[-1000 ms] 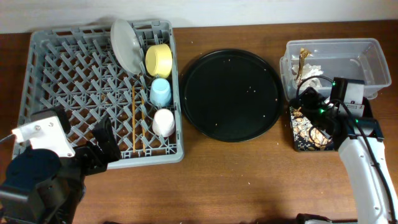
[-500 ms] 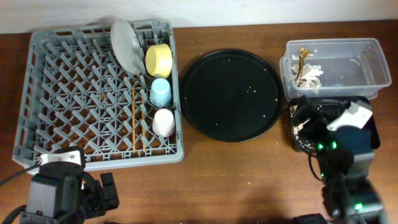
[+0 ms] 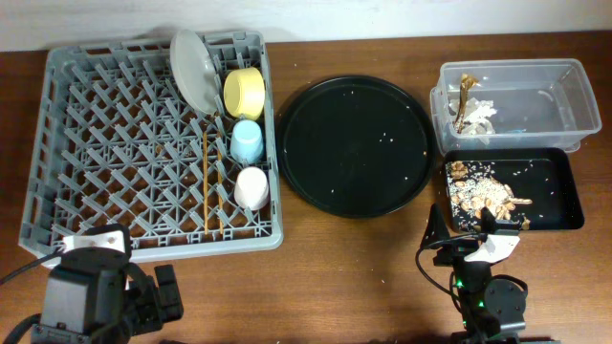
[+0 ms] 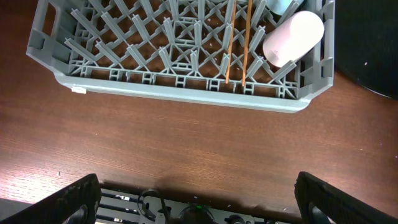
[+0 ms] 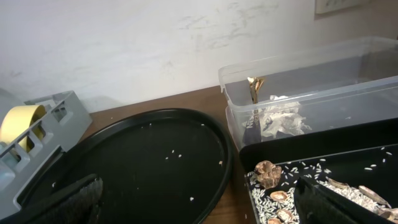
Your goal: Sort waste into correct bins and load items into the dishwasher rack
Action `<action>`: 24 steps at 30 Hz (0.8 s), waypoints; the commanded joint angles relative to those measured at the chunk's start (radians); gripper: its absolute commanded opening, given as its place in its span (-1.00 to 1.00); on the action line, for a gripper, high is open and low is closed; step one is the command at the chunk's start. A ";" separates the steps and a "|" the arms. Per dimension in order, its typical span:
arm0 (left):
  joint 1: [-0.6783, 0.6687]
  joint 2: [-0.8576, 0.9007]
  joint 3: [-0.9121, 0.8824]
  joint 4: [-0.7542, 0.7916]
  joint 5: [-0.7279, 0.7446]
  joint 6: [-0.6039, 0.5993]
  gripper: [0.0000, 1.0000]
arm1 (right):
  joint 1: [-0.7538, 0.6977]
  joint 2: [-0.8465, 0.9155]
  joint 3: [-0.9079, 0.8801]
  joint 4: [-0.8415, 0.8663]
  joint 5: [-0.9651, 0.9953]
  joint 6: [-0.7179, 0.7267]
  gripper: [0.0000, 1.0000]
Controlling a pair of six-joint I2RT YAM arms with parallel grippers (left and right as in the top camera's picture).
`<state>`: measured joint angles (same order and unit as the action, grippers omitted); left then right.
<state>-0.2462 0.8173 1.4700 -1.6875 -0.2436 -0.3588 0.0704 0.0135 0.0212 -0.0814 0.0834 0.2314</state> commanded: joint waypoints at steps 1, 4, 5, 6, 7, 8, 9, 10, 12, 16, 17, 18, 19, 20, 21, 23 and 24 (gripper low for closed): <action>0.000 -0.002 0.003 0.000 -0.004 0.009 0.98 | -0.005 -0.010 -0.013 0.002 -0.009 -0.007 0.97; 0.000 -0.002 0.003 0.000 -0.004 0.009 0.98 | -0.005 -0.010 -0.013 0.002 -0.009 -0.007 0.97; 0.000 -0.002 0.003 0.000 -0.004 0.009 0.98 | -0.005 -0.010 -0.013 0.002 -0.009 -0.007 0.97; 0.000 -0.002 0.003 0.000 -0.004 0.009 0.98 | -0.005 -0.010 -0.013 0.002 -0.009 -0.007 0.97; 0.000 -0.002 0.003 0.000 -0.004 0.009 0.98 | -0.005 -0.010 -0.013 0.002 -0.009 -0.007 0.97; 0.000 -0.002 0.003 0.000 -0.004 0.009 0.98 | -0.005 -0.010 -0.013 0.002 -0.009 -0.007 0.97; 0.000 -0.002 0.003 0.000 -0.004 0.009 0.98 | -0.005 -0.010 -0.013 0.002 -0.009 -0.007 0.97; 0.000 -0.002 0.003 0.000 -0.004 0.009 0.98 | -0.005 -0.010 -0.013 0.002 -0.009 -0.007 0.97; 0.000 -0.002 -0.020 0.016 -0.014 0.009 0.98 | -0.005 -0.010 -0.013 0.002 -0.009 -0.007 0.97; 0.000 -0.093 -0.416 0.669 -0.081 0.040 0.98 | -0.005 -0.010 -0.013 0.002 -0.009 -0.007 0.97; 0.000 -0.136 -0.544 0.797 -0.070 0.043 0.98 | -0.005 -0.010 -0.013 0.002 -0.009 -0.007 0.97; 0.001 -0.190 -0.692 0.944 -0.067 0.043 0.98 | -0.005 -0.010 -0.013 0.002 -0.009 -0.007 0.97; 0.001 -0.243 -0.807 1.061 -0.068 0.046 0.98 | -0.005 -0.010 -0.013 0.002 -0.009 -0.007 0.97; 0.030 -0.312 -0.936 1.194 -0.056 0.051 0.98 | -0.005 -0.010 -0.013 0.002 -0.009 -0.007 0.97; 0.071 -0.365 -1.021 1.281 -0.008 0.066 0.98 | -0.005 -0.010 -0.013 0.002 -0.009 -0.007 0.97; 0.122 -0.454 -1.126 1.386 0.036 0.066 0.98 | -0.005 -0.010 -0.013 0.002 -0.009 -0.007 0.97; 0.147 -0.510 -1.197 1.464 0.038 0.066 0.98 | -0.005 -0.010 -0.013 0.002 -0.009 -0.007 0.97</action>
<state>-0.1410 0.3969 0.3710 -0.3161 -0.2443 -0.3096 0.0704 0.0113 0.0158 -0.0746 0.0765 0.2317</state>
